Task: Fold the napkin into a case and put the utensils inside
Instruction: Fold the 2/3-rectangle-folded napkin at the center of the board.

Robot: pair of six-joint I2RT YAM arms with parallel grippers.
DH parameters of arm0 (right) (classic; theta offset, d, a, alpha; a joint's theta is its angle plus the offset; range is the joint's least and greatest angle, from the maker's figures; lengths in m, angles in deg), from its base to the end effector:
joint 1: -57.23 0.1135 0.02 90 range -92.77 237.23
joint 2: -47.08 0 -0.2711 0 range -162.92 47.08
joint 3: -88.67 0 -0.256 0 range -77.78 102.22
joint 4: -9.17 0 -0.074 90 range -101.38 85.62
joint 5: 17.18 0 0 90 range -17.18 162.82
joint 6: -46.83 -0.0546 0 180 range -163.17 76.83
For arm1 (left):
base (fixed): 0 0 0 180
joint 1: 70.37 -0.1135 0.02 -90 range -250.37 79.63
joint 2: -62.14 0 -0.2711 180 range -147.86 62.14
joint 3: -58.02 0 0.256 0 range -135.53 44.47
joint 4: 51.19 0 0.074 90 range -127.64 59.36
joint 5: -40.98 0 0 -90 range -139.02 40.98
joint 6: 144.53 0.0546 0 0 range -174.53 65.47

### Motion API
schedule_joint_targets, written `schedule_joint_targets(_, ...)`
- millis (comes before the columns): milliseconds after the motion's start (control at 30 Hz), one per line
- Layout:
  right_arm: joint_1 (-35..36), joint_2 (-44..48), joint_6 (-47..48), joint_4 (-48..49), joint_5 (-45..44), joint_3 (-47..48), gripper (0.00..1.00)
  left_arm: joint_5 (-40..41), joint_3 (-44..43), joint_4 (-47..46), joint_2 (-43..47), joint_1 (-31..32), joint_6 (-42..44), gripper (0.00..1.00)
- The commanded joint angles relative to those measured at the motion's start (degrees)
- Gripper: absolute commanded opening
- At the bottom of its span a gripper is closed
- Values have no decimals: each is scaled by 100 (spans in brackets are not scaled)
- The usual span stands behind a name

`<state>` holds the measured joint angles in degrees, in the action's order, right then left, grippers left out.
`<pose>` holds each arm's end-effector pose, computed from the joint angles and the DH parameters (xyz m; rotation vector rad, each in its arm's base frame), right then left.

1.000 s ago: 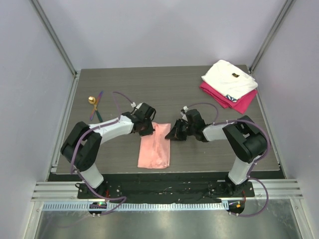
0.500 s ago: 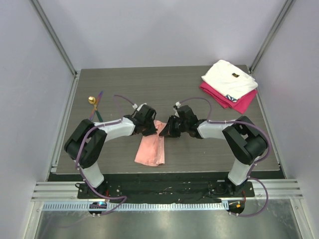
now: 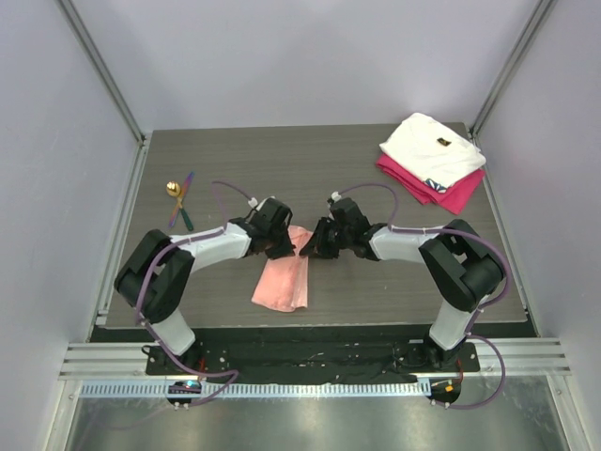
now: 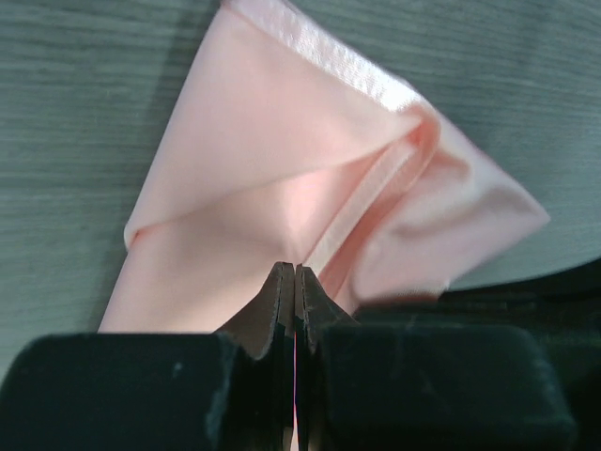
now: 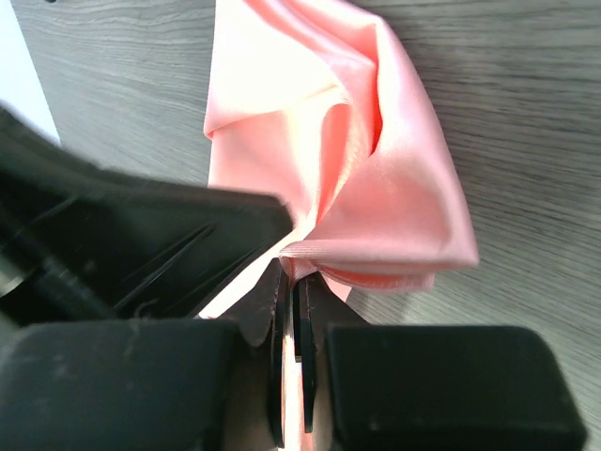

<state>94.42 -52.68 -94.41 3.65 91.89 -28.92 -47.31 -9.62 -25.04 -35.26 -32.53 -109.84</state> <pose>0.2772 0.2327 0.1399 0.1269 2.5627 1.0864 0.2768 -0.2129 0.1488 -0.4153 2.6228 -0.5640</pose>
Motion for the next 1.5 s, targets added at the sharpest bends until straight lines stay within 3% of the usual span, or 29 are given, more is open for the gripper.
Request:
schedule_joint_targets(0,16,133,35,-65,-184,255,1,-5,-102,628,617,-58,143,1)
schedule_joint_targets(200,34,142,106,-205,-184,326,1,-65,354,902,1214,-49,336,0)
schedule_joint_targets(433,69,115,176,-381,-219,449,1,-136,1207,542,1470,-32,187,0)
schedule_joint_targets(833,209,19,194,-1048,-492,809,1,109,1172,-301,794,715,-506,0)
schedule_joint_targets(1167,315,-263,88,-1093,-747,958,1,-5,1190,-478,881,794,-622,0)
schedule_joint_targets(1267,342,-219,368,-1304,-852,1055,1,197,1137,-83,1258,760,-490,0)
schedule_joint_targets(1467,500,-78,1081,-1804,-1291,1309,1,57,1111,339,1813,5,-174,0)
